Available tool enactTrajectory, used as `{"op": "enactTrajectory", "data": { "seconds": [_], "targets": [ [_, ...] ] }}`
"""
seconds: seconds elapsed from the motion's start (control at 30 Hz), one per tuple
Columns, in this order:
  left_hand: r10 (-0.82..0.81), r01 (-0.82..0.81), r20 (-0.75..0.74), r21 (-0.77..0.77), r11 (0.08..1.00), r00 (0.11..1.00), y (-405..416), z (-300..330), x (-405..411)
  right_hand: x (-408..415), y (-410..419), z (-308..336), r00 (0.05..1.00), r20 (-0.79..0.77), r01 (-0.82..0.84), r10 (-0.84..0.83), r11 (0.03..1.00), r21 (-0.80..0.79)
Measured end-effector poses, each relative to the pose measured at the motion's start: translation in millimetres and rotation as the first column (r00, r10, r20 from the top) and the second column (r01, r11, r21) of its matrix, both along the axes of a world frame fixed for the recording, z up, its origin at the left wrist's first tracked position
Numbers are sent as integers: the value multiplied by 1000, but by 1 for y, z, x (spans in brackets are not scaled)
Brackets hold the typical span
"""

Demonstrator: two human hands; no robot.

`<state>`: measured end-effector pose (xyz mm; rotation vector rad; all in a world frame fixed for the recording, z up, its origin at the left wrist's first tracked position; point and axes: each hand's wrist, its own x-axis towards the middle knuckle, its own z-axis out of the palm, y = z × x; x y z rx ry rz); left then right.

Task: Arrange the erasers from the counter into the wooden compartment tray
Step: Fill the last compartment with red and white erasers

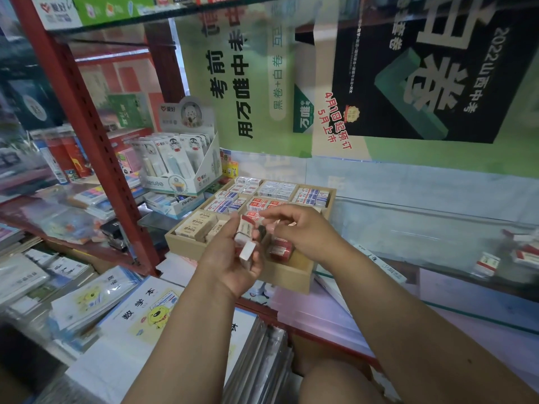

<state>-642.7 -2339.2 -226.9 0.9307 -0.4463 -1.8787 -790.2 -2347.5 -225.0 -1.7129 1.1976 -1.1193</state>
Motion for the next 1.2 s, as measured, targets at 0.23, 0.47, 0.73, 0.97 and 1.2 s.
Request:
{"op": "enactTrajectory", "data": {
  "seconds": [0.23, 0.47, 0.73, 0.97, 1.2],
  "targets": [
    [-127, 131, 83, -42, 991, 988, 1, 0, -2, -2, 2, 0, 987, 117, -106, 106, 994, -4],
    [-222, 220, 104, 31, 975, 970, 1, 2, 0, -9, 5, 6, 990, -16, -140, 140, 990, -8],
    [70, -71, 12, 111, 991, 997, -7, -5, 24, -34, -2, -6, 936, -305, 183, -177, 983, -7],
    [154, -151, -29, 98, 984, 988, -9, -9, 24, -22, -8, -20, 880, -469, 109, -77, 993, 42],
    [131, -128, -35, 83, 988, 991, -4, -8, 25, -18, -14, -25, 777, -629, -11, 26, 1000, 28]
  ]
}}
